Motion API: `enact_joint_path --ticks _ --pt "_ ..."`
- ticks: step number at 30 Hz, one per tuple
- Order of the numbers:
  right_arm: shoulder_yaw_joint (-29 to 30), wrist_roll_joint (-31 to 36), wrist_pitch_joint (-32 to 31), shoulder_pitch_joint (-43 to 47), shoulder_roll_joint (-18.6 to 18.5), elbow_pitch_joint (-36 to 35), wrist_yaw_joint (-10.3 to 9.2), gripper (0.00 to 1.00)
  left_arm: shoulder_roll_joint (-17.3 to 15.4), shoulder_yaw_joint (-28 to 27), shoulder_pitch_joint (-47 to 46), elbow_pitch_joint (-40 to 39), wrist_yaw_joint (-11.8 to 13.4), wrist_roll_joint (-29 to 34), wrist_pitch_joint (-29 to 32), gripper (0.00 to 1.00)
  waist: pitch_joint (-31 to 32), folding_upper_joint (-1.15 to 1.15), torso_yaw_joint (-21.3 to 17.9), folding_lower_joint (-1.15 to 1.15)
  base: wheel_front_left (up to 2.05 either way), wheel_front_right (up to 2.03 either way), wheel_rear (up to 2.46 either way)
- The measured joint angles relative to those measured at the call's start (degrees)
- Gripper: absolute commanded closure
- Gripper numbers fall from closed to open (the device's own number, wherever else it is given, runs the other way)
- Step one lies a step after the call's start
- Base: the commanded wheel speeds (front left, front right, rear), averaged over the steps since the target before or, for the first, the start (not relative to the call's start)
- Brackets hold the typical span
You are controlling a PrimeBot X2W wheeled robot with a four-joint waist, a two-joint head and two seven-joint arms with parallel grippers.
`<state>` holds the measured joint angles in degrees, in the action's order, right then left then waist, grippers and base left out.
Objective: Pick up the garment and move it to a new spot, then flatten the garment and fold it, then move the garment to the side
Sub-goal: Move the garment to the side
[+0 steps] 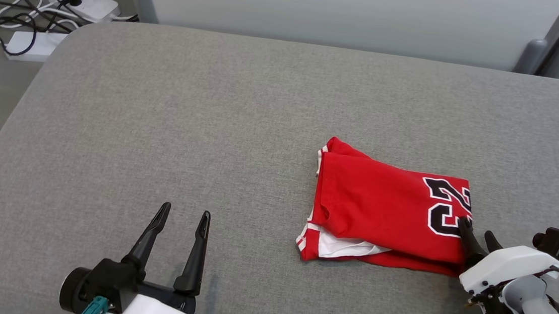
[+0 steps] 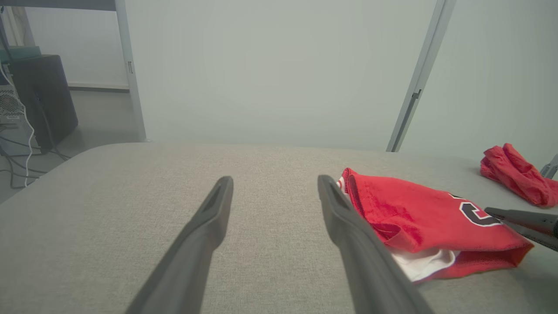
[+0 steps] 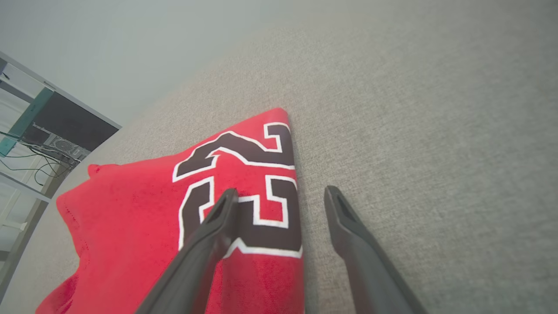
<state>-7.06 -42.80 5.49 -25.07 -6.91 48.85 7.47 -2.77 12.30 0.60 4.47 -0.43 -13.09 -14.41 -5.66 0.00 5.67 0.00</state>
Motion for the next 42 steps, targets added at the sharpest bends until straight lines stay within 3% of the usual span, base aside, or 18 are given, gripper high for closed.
enact_joint_path --ticks 5,13,14,15,17,18,20,35,42 --pt "-0.64 -2.75 -3.83 -3.36 -1.37 5.69 -0.01 0.00 0.00 0.65 -1.26 0.25 -0.01 -0.14 0.00 0.00 -1.40 0.00 1.98 0.00 0.00 0.00 0.00" --pt "-2.02 -5.77 -7.13 -5.98 -1.79 8.06 0.00 0.00 0.01 0.93 -1.50 0.33 -0.01 -0.55 0.00 0.00 -1.32 0.00 2.87 0.00 0.00 0.00 0.00" --pt "-2.58 -5.77 -7.13 -6.09 -1.92 8.22 0.00 0.10 0.01 0.96 -1.50 0.33 -0.01 -0.55 0.00 0.00 -1.26 0.00 2.92 0.00 0.00 0.00 0.00" --pt "-2.80 -5.78 -7.04 -6.09 -1.96 8.42 0.00 0.51 0.01 0.96 -1.50 0.35 -0.01 -0.55 0.00 0.00 -1.19 0.00 2.95 0.00 0.00 0.00 0.00" --pt "-3.21 -6.04 -6.97 -6.09 -1.99 9.10 0.00 0.60 0.01 0.96 -1.50 0.37 -0.01 -0.55 0.00 0.00 -1.05 0.00 2.96 0.00 0.00 0.00 0.00" --pt "-3.64 -6.14 -6.71 -6.09 -2.11 9.28 0.00 0.77 0.01 0.96 -1.50 0.40 -0.01 -0.55 0.00 0.00 -0.99 0.00 2.95 0.00 0.00 0.00 0.00" --pt "-4.66 -6.13 -5.76 -6.09 -2.34 9.37 0.00 1.00 0.01 0.97 -1.50 0.47 -0.01 -0.55 0.00 0.00 -0.88 0.00 2.93 0.00 0.00 0.00 0.00" --pt "-12.39 -2.24 3.70 -6.48 -5.15 8.58 0.00 1.00 0.01 1.34 -1.49 0.70 0.00 -0.55 0.00 0.00 0.60 0.00 2.50 0.00 0.00 0.00 0.00" --pt "-14.28 -2.02 5.72 -7.30 -6.46 7.32 0.00 1.00 -0.01 1.44 -1.47 0.49 0.00 -0.59 0.00 0.00 0.78 0.00 0.07 0.00 0.00 0.00 0.00"
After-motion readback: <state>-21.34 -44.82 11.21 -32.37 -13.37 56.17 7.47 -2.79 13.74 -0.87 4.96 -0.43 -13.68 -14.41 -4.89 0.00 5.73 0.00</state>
